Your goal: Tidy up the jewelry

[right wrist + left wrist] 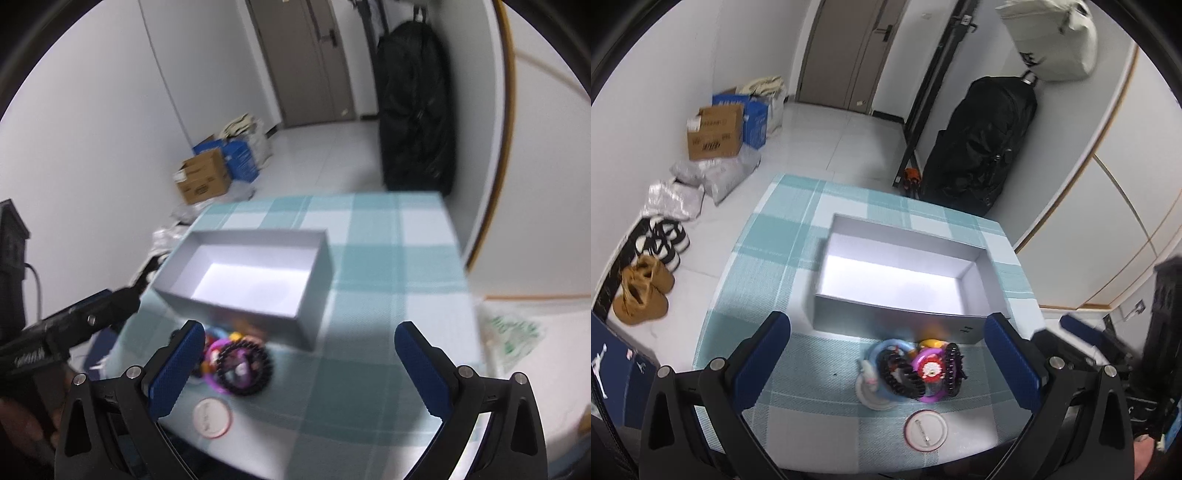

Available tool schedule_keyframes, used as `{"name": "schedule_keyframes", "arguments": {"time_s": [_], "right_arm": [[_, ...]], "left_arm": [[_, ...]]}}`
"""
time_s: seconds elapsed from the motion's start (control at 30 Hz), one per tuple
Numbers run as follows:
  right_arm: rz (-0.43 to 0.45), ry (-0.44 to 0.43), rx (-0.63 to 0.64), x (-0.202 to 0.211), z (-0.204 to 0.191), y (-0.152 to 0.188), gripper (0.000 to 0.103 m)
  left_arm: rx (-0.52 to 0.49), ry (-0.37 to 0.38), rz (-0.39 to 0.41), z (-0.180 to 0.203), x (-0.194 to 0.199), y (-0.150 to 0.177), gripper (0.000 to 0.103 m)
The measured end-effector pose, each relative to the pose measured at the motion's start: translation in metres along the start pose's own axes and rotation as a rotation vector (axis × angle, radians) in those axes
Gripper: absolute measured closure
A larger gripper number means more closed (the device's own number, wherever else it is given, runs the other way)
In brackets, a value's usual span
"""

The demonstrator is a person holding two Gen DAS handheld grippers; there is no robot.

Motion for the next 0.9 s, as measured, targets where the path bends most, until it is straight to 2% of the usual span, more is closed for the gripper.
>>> {"name": "schedule_keyframes", "arguments": {"time_s": [0.23,0.3,0.4,0.5,0.83,0.9], "right_arm": [[-0.175,-0.129,-0.019,-0.027,-0.006,0.014,0.004],[-0.213,-0.150,-0.018,-0.035,-0.007,0.018,0.013],[-0.267,-0.173,-0.018,-0.048,-0.010,0.023,0.019],[-0.300,-0.179,-0.021,-0.057,-0.010,0.025,0.026],[-0.324,-0.144,0.034,-0.077,-0.017,0.026,0.034],[-0.329,-0.149,0.029,-0.078,-0.016,0.023,0.046]], "left_arm": [[0.078,0.010,-0.049,-0.029,-0.007,0.003,0.001],[0.091,0.023,-0.059,-0.033,-0.009,0.004,0.001],[0.100,0.044,-0.076,-0.036,-0.011,0.005,0.001],[0.112,0.072,-0.088,-0.039,-0.012,0.006,0.001],[0.128,0.108,-0.135,-0.048,-0.019,0.009,0.001],[0.130,0.116,-0.148,-0.050,-0.021,0.012,0.001]]}}
Point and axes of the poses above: each gripper's, at about its wrist camera, not at the fingertips, and x roughly against the way its jaws point, z to its right, y to its underside, the point moved 1 cm from there along -x, roughly the way its jaws point, and after that the axes turned 10 degrees about -x, right-handed, at the moved point
